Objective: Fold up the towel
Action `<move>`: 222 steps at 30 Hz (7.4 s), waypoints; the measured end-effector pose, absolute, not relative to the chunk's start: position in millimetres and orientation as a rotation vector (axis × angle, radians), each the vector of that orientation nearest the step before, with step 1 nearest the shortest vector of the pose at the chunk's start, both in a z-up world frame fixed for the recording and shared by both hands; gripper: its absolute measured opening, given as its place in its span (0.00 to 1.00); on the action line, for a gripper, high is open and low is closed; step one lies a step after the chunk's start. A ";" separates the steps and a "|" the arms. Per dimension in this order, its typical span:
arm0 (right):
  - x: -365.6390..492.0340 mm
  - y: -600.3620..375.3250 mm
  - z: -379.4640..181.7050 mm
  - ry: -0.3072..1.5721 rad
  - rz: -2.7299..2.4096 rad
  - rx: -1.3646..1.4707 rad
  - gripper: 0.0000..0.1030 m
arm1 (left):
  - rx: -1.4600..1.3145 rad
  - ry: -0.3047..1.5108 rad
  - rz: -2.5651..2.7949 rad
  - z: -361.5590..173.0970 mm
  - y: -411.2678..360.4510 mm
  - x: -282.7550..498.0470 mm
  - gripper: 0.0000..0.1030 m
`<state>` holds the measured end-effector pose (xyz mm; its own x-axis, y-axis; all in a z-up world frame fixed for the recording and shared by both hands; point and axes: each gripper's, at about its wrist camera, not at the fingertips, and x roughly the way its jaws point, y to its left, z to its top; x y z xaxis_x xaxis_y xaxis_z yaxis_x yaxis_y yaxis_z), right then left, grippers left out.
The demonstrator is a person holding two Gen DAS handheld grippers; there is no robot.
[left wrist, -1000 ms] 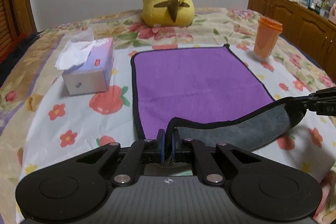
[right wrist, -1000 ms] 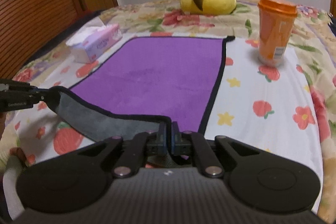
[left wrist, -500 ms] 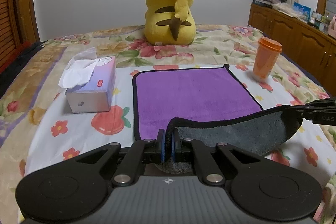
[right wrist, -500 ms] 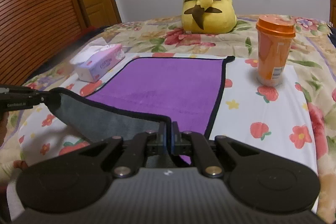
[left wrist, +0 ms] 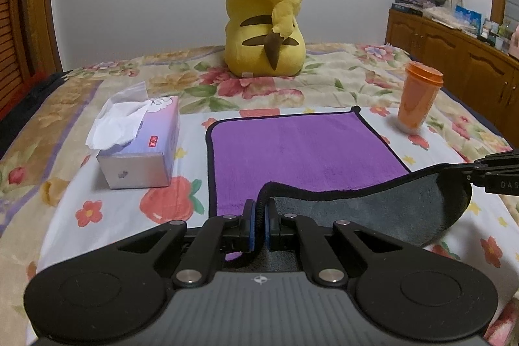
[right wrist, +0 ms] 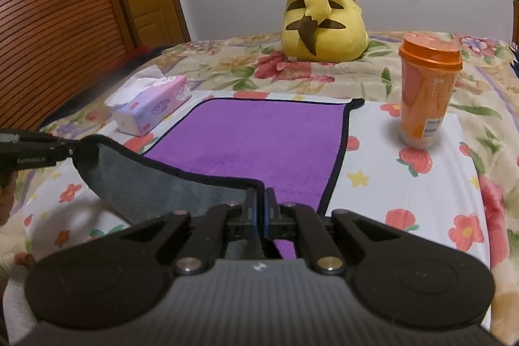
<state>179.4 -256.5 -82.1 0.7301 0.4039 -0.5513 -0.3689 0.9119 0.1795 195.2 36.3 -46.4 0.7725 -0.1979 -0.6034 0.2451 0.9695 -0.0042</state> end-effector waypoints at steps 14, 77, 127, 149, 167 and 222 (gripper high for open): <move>194.7 -260.5 -87.2 0.618 0.422 0.040 0.04 | 0.104 0.647 -0.234 -56.8 33.7 212.7 0.08; 311.2 -240.5 -51.4 0.470 0.366 -0.175 0.04 | 0.146 0.498 -0.188 -32.9 24.5 339.5 0.08; 305.7 -236.0 -106.0 0.545 0.258 -0.117 0.47 | 0.187 0.601 -0.194 -85.0 0.0 356.1 0.47; 211.8 -250.4 -54.4 0.511 0.251 -0.066 0.47 | 0.162 0.598 -0.210 -33.9 -5.4 263.5 0.61; 141.0 -249.6 -27.1 0.497 0.248 -0.039 0.48 | 0.186 0.559 -0.224 25.2 -11.0 186.5 0.83; 4.3 -253.9 29.4 0.380 0.158 -0.007 1.00 | 0.119 0.524 -0.150 63.5 -10.9 18.5 1.00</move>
<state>4.3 -253.9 29.4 0.9166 0.1524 -0.3696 -0.1550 0.9877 0.0229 18.5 -10.9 63.5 0.8554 -0.1117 -0.5058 0.1726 0.9821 0.0750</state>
